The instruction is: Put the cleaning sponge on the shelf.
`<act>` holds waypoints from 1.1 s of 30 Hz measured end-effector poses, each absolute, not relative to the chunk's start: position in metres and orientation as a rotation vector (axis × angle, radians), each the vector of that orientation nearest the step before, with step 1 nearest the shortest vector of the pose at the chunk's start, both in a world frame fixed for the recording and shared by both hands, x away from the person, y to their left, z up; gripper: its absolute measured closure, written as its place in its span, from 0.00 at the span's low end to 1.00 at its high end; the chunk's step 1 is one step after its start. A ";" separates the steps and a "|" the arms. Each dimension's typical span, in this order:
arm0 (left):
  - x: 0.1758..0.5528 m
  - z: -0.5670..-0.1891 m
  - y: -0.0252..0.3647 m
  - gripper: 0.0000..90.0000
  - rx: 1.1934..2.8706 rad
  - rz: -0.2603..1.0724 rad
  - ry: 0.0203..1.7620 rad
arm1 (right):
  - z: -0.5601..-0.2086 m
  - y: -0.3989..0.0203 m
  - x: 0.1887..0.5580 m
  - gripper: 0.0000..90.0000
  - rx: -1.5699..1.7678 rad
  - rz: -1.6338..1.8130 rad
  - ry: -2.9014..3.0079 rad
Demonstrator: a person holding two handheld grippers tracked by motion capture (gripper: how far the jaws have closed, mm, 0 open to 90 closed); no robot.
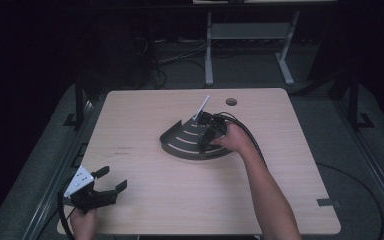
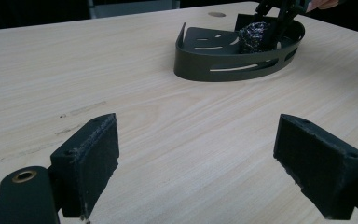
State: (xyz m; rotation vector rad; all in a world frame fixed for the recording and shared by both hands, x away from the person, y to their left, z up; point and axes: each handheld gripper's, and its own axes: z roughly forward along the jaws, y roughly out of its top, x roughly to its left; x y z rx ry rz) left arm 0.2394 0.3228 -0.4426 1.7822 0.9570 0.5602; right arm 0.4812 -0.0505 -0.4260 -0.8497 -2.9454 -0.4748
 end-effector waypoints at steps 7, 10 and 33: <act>0.239 -0.442 0.324 0.15 1.774 0.561 0.959 | -0.433 -0.050 0.484 0.35 -0.871 -0.467 -2.935; 0.239 -0.442 0.324 0.15 1.774 0.565 0.959 | -0.433 -0.050 0.485 0.35 -0.871 -0.462 -2.936; 0.242 -0.443 0.321 0.15 1.779 0.549 0.959 | -0.424 -0.058 0.483 0.22 -0.908 -0.536 -2.892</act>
